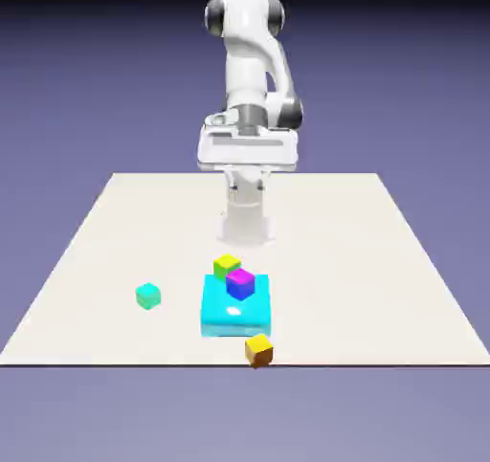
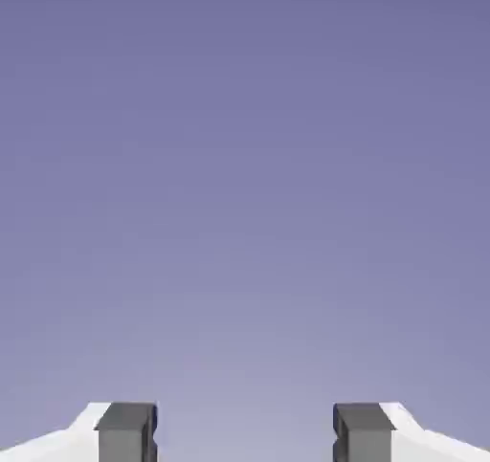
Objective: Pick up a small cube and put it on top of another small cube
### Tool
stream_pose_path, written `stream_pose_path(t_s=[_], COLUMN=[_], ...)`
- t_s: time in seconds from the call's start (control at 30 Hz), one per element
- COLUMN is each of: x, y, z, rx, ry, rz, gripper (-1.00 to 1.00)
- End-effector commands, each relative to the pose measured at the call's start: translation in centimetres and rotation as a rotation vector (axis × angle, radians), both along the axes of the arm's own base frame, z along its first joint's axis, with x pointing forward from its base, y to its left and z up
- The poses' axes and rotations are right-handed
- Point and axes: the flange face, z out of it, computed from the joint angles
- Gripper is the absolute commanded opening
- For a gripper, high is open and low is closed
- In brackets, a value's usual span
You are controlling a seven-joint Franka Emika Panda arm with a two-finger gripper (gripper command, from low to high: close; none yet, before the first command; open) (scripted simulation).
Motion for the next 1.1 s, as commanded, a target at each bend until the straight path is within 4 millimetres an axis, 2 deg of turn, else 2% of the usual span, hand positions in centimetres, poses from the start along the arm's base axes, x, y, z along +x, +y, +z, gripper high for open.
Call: stream_pose_path(t_s=[0.0, 0.17, 0.33, 0.5, 0.67, 0.73, 0.9, 0.93, 0.97, 1.07], x=[0.6, 2.5, 2.4, 0.3, -3.7, -3.8, -4.7, -4.7, -4.7, -4.0], y=[-1.2, -7.7, -14.3, -20.6, -26.3, -26.4, -25.5, -25.5, -25.5, -26.1], z=[-1.1, -6.9, -13.1, -19.5, -25.8, -26.0, -32.8, -32.8, -32.8, -28.5], rx=[0.014, 0.089, 0.177, 0.275, 0.385, 0.388, 0.388, 0.388, 0.388, 0.388], ry=[0.047, 0.278, 0.502, 0.719, 0.927, 0.932, 0.932, 0.932, 0.932, 0.932], rz=[-0.033, -0.201, -0.371, -0.542, -0.710, -0.714, -0.714, -0.714, -0.714, -0.713], gripper=[0.00, 0.00, 0.00, 0.00, 0.00, 0.00, 0.00, -1.00, -1.00, -1.00])
